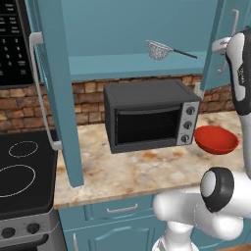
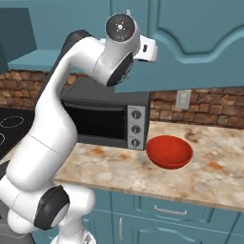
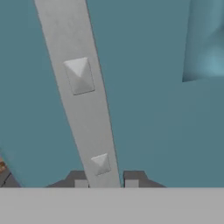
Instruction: Open the cabinet and setup a tea strainer by placing it in the bowl upright.
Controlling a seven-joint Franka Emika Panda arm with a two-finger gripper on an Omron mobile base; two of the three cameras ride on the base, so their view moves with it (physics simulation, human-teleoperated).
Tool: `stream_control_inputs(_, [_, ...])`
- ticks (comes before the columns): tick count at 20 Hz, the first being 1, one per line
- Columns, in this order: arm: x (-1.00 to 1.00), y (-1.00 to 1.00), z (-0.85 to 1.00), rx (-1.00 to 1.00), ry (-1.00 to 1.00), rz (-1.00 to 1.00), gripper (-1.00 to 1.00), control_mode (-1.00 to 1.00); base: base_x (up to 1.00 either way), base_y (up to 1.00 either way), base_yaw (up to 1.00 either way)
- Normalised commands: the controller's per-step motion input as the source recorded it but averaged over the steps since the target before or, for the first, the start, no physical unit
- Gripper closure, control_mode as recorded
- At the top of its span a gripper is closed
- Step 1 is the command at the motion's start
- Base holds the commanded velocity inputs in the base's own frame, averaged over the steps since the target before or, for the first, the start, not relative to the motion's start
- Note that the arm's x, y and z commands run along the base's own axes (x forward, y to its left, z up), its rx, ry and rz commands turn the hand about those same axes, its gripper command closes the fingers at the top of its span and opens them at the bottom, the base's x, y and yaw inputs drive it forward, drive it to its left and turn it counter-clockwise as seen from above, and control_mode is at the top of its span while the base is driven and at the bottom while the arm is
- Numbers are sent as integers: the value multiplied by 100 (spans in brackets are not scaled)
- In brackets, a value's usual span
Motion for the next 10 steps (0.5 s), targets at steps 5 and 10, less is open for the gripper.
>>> stream_control_inputs(5, [-84,-41,2,0,3,0,100,-100,0,0,0])
stream_control_inputs(10, [-35,-19,0,0,4,0,100,-100,0,0,0])
